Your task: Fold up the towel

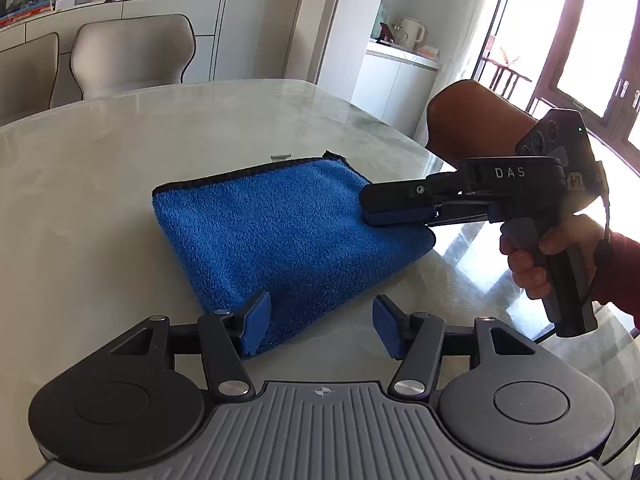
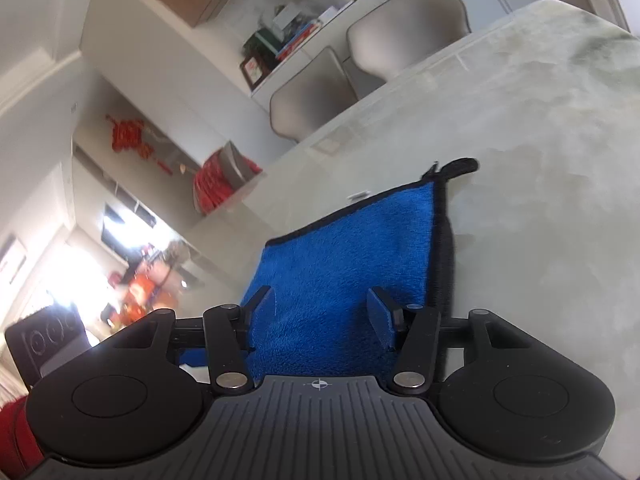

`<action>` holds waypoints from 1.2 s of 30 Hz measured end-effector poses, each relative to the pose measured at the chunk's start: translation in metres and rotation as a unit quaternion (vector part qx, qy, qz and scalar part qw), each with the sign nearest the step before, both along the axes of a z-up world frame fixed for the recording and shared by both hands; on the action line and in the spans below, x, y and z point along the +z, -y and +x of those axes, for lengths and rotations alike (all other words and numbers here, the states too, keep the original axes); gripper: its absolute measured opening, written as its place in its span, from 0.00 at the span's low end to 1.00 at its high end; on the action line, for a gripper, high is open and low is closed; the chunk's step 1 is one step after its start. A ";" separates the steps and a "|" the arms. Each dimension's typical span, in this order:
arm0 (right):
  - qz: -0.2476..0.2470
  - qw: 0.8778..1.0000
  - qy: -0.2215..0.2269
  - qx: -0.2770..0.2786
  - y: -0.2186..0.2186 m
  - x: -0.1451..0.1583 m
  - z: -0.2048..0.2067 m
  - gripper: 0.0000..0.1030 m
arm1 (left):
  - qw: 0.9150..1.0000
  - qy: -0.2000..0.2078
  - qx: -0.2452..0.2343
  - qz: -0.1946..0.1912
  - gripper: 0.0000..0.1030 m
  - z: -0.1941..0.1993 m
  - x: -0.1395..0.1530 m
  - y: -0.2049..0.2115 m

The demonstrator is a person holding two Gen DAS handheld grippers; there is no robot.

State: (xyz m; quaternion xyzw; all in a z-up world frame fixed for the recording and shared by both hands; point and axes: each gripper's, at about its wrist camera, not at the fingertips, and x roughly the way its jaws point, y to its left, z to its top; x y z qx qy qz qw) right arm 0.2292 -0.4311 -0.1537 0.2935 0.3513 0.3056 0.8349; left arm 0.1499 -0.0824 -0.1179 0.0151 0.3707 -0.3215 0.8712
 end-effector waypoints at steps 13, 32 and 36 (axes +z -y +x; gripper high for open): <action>-0.028 1.000 -0.006 -0.009 0.001 0.008 -0.013 0.53 | 0.997 -0.038 0.062 -0.019 0.61 -0.001 0.002 -0.001; -0.253 0.965 0.038 -0.064 -0.026 0.079 -0.072 0.99 | 0.988 0.006 0.139 0.064 1.00 -0.038 0.054 0.020; -0.258 0.962 0.034 -0.082 -0.029 0.087 -0.086 0.99 | 0.987 0.011 0.147 0.064 1.00 -0.049 0.061 0.019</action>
